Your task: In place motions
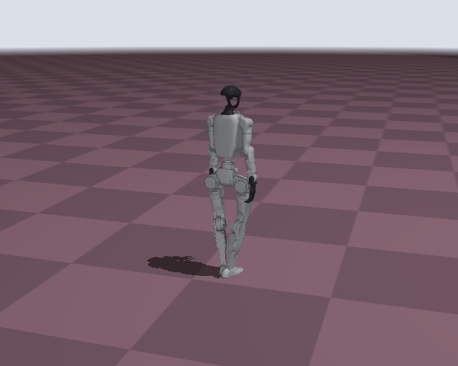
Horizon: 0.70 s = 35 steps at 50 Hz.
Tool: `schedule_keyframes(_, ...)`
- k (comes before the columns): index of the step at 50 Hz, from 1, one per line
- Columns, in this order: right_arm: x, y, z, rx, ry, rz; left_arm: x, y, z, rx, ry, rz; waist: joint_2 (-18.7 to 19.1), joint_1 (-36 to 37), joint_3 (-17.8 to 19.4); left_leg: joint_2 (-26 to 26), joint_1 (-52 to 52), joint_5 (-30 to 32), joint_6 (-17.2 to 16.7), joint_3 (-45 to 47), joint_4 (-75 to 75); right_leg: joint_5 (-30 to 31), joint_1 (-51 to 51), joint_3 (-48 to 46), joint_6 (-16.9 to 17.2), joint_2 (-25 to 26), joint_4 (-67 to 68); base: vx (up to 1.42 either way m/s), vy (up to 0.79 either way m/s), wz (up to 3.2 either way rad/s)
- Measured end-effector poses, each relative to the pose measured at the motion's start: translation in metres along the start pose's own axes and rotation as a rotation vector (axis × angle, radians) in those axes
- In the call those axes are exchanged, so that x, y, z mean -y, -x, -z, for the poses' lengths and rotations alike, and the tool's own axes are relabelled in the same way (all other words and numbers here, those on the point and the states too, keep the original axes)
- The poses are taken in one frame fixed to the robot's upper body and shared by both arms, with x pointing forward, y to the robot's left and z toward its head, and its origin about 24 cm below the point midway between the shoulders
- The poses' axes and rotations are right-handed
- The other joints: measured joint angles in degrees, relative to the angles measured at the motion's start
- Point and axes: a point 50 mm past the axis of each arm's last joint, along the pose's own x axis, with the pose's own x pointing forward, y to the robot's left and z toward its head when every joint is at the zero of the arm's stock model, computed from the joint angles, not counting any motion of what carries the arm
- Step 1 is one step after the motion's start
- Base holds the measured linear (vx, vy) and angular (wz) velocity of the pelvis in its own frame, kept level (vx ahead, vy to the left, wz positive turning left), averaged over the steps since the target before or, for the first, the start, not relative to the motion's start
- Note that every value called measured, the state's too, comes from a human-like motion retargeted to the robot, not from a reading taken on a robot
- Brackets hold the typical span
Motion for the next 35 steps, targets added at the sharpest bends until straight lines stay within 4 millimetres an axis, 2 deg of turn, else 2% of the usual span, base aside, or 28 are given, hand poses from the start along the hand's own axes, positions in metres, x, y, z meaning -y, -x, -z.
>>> schedule_keyframes(4, 0.01, 0.007, -0.043, 0.163, 0.081, 0.068, -0.003, -0.001, 0.029, -0.087, 0.063, 0.009, -1.77, 0.35, -0.98, 0.01, -1.57, -1.55, 0.52, -1.21, 4.61, -0.06, -0.41, 1.95, 0.26, -0.53, -0.12, 0.06, -0.08, -0.06)
schedule_keyframes(7, 0.012, 0.012, -0.061, 0.241, 0.077, 0.078, -0.004, -0.001, 0.041, -0.116, 0.082, -0.006, -3.11, 1.89, -1.39, -1.06, -2.73, -0.81, 1.23, -5.04, 7.27, -0.02, -1.28, 3.14, 0.65, -1.59, 0.96, 0.03, -0.04, -0.41)
schedule_keyframes(9, 0.012, 0.013, -0.065, 0.265, 0.064, 0.069, -0.002, -0.001, 0.044, -0.122, 0.095, -0.006, -4.27, 4.08, -0.8, -2.49, -3.09, -1.09, 2.81, -10.16, 8.12, 0.23, -1.39, 5.32, 0.78, -2.16, 1.72, 0.06, 0.0, -0.93)
schedule_keyframes(12, 0.011, 0.012, -0.061, 0.255, 0.055, 0.053, 0.004, -0.002, 0.044, -0.117, 0.108, 0.006, -4.93, 7.09, 0.22, -5.77, -3.63, -1.98, 4.02, -23.64, 8.12, 0.79, -1.25, 8.47, 0.95, -2.09, 2.36, 0.06, 0.05, -1.06)
schedule_keyframes(15, 0.008, 0.008, -0.048, 0.204, 0.068, 0.043, 0.01, -0.003, 0.042, -0.105, 0.116, 0.017, -4.35, 9.13, 0.51, -7.18, -3.59, -1.81, 1.1, -34.38, 7.4, 1.41, -1.71, 11.96, 0.91, -0.88, 2.85, 0.09, 0.07, -1.28)
schedule_keyframes(17, 0.003, 0.004, -0.035, 0.156, 0.089, 0.042, 0.012, -0.004, 0.04, -0.097, 0.108, 0.012, -3.94, 8.19, 0.66, -5.7, -3.79, -3.0, 1.42, -30.53, 7.44, 1.83, -2.07, 13.66, 1.03, -0.49, 3.28, 0.1, 0.03, -1.04)
schedule_keyframes(18, 0.001, 0.002, -0.026, 0.124, 0.095, 0.042, 0.012, -0.004, 0.039, -0.095, 0.092, 0.006, -3.34, 6.7, 0.77, -4.21, -3.54, -3.52, 2.78, -26.05, 6.73, 2.22, -2.13, 13.71, 1.15, -0.24, 3.31, 0.04, 0.0, -0.6)
schedule_keyframes(20, -0.002, -0.001, -0.006, 0.047, 0.099, 0.039, 0.01, -0.003, 0.034, -0.092, 0.035, -0.012, -0.72, 2.85, 0.42, -0.03, -2.04, -4.59, 3.32, -18.24, 3.61, 3.4, -3.06, 13.11, 1.1, 1.5, 3.02, -0.04, -0.04, -0.36)
schedule_keyframes(22, -0.003, -0.002, 0.016, -0.037, 0.107, 0.025, 0.007, -0.003, 0.027, -0.081, -0.03, -0.023, 0.49, -2.29, 0.57, 0.84, -3.02, -4.51, 2.84, -17.82, 4.48, 3.97, -3.88, 12.67, 0.73, 1.76, 2.79, -0.11, -0.05, -0.76)
schedule_keyframes(25, 0.001, 0.0, 0.044, -0.146, 0.111, 0.001, -0.002, -0.001, 0.016, -0.051, -0.103, -0.027, 1.11, -5.52, 1.32, 3.59, -3.24, -5.66, 2.86, -10.82, 4.87, 4.09, -5.72, 16.13, -0.41, 2.64, 3.59, -0.16, -0.1, -2.23)
schedule_keyframes(28, 0.011, 0.003, 0.064, -0.22, 0.087, -0.012, -0.011, 0.0, 0.017, -0.057, -0.12, -0.044, 2.04, -7.05, 1.07, 6.16, -2.12, -7.35, 3.11, -2.48, 3.95, 0.71, -6.4, 7.96, -3.78, 0.4, 3.88, -0.19, -0.1, -3.28)
schedule_keyframes(31, 0.026, 0.006, 0.066, -0.231, 0.033, 0.016, -0.017, 0.002, 0.024, -0.095, -0.093, -0.053, 2.71, -7.44, 0.86, 8.38, 0.07, -9.31, 2.59, 7.67, 2.39, -2.63, -6.36, -1.34, -4.77, -2.53, 3.48, -0.31, -0.14, -3.99)
schedule_keyframes(35, 0.046, 0.009, 0.049, -0.171, -0.035, 0.082, -0.025, 0.005, 0.033, -0.147, -0.062, -0.062, 3.92, -8.42, 1.19, 10.63, 3.08, -11.89, 1.39, 19.61, 0.5, -6.17, -5.63, -15.03, -3.52, -6.46, 3.78, -0.36, -0.12, -4.07)
